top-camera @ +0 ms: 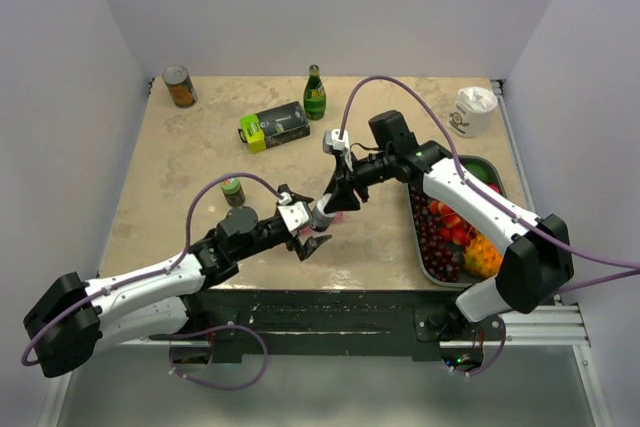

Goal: Sort the pills into containers

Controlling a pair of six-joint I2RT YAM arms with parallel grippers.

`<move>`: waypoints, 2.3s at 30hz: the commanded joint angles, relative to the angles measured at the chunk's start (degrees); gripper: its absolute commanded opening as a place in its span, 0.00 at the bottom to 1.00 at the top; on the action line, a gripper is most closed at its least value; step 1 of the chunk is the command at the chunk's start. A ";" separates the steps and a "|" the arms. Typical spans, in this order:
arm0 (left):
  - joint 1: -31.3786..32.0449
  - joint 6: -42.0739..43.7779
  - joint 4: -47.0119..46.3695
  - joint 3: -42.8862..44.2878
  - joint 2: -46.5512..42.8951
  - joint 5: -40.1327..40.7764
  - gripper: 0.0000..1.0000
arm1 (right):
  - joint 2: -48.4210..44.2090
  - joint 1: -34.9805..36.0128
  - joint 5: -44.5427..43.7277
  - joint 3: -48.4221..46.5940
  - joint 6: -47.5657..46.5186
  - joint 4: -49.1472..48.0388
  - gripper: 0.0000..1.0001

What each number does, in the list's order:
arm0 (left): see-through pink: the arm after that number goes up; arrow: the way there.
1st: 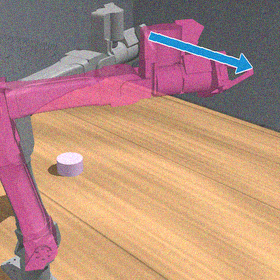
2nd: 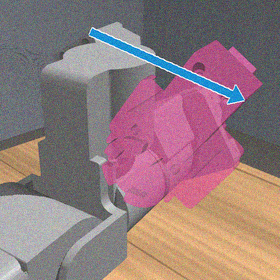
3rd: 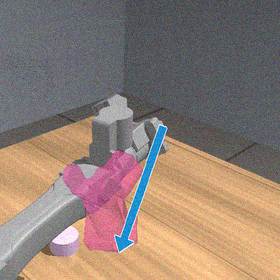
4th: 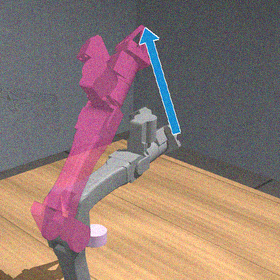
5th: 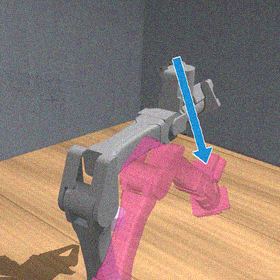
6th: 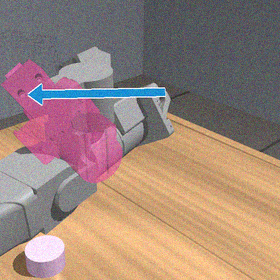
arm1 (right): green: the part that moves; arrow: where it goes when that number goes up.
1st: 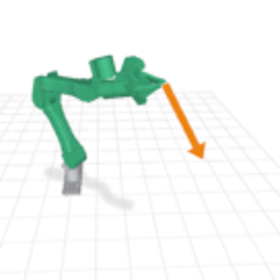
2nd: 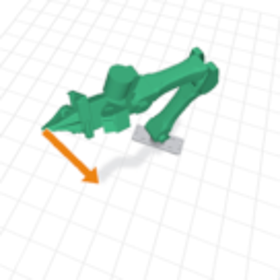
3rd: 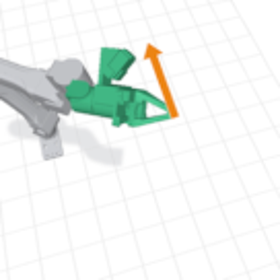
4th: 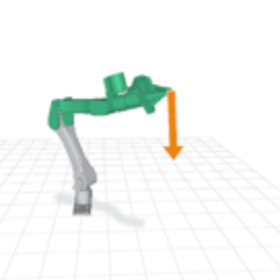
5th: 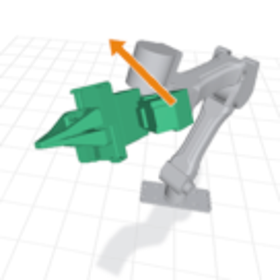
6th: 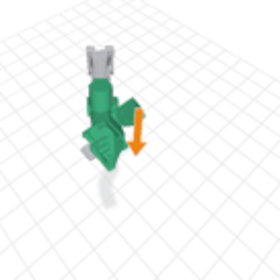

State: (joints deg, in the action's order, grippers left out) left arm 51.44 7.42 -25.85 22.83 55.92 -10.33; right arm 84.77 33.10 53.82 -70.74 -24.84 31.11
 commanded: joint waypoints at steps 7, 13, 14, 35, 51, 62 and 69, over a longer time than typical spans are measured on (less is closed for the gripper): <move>0.59 0.14 -6.15 3.45 4.89 4.44 0.84 | -1.45 0.03 4.71 0.60 2.08 -3.43 0.03; 0.77 -0.74 -7.02 3.36 5.87 4.35 0.75 | -1.28 -0.06 5.94 1.22 3.48 -4.83 0.03; 0.77 -0.83 -6.94 3.45 5.87 4.35 0.71 | -1.28 -0.06 6.12 1.39 3.66 -4.83 0.03; 0.50 8.14 16.72 7.41 1.83 -16.05 0.00 | -4.44 4.52 -8.64 -5.28 -34.56 18.47 0.66; 0.94 0.84 5.90 4.86 1.03 -0.49 0.00 | -12.09 -2.43 -5.13 8.42 26.77 -9.31 0.98; 0.94 -0.12 4.66 5.21 1.82 0.57 0.00 | -9.72 0.56 -6.89 9.83 30.73 -11.60 0.81; 1.03 -0.48 4.22 4.68 1.74 1.10 0.00 | -9.36 2.23 -5.84 9.13 27.04 -9.15 0.42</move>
State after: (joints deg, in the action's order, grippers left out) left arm 52.16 7.94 -16.62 27.29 57.76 -10.04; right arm 75.75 34.74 46.63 -61.36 3.42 21.76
